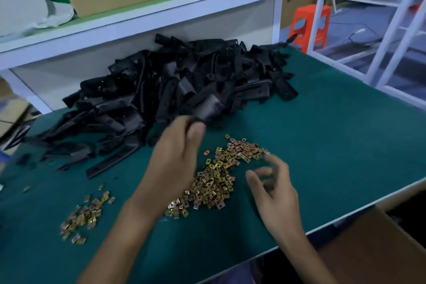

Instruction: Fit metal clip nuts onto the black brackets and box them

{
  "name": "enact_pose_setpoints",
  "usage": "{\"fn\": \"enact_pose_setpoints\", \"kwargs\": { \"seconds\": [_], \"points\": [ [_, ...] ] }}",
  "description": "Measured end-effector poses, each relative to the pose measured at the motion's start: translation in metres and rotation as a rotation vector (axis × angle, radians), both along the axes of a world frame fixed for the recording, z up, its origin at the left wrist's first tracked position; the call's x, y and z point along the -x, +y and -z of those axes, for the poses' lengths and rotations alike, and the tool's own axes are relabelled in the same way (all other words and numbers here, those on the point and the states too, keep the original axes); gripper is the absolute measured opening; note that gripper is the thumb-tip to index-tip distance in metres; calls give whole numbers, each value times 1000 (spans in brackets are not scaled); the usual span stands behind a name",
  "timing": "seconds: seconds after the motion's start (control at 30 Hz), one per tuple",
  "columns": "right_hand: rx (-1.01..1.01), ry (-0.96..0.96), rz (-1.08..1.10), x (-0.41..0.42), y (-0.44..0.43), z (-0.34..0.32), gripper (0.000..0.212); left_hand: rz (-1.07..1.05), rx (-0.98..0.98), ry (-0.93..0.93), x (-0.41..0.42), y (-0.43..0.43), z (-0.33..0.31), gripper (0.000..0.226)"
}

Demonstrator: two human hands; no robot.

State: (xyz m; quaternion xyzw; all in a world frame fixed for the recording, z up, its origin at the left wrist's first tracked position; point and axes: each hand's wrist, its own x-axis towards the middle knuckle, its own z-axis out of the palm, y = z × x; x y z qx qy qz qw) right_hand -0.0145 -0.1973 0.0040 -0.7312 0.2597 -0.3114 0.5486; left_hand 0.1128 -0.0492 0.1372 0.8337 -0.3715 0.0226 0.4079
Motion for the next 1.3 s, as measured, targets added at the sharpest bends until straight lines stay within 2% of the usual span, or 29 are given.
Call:
{"fn": "enact_pose_setpoints", "kwargs": {
  "seconds": [0.07,0.1,0.13,0.2,0.23,0.27,0.3,0.33,0.4,0.43,0.57,0.7,0.8,0.9,1.03,1.13,1.3],
  "points": [
    [-40,-65,62,1,1,-1,82,149,-28,11,37,-1,0,34],
    [-39,-91,90,2,1,0,92,222,-49,58,52,-3,4,35],
    [-54,-109,96,3,1,1,90,286,-68,123,61,-6,10,38],
    [-102,-125,74,3,2,3,55,361,-83,266,61,-11,25,53],
    [-117,-117,65,3,3,3,40,344,-83,331,53,-14,32,63],
    [-126,-112,54,3,3,3,34,290,-80,372,39,-17,40,70],
    [-136,-106,49,3,3,2,30,204,-87,352,22,-21,48,72],
    [-145,-105,53,2,2,0,27,102,-132,246,2,-23,57,68],
    [-163,-101,65,2,-1,-1,23,-68,-314,-28,-36,-26,76,52],
    [-168,-100,67,2,-2,-1,22,-126,-397,-85,-51,-27,86,40],
    [-139,-68,45,0,-2,0,20,-169,-550,-44,-76,-34,111,26],
    [-139,-50,47,-1,-3,1,19,-131,-459,43,-75,-43,102,8],
    [-120,-31,35,1,-3,2,20,-133,-287,267,-65,-41,86,4],
    [-94,-9,27,1,-4,2,24,-51,4,460,-45,-31,66,13],
    [-45,5,-4,1,-4,5,28,94,191,550,-21,-20,44,27],
    [-31,-1,-28,1,-3,6,29,140,241,619,-12,-16,33,27],
    [-23,-2,-56,-1,-2,5,38,168,147,626,-8,-11,23,20]
  ]
}}
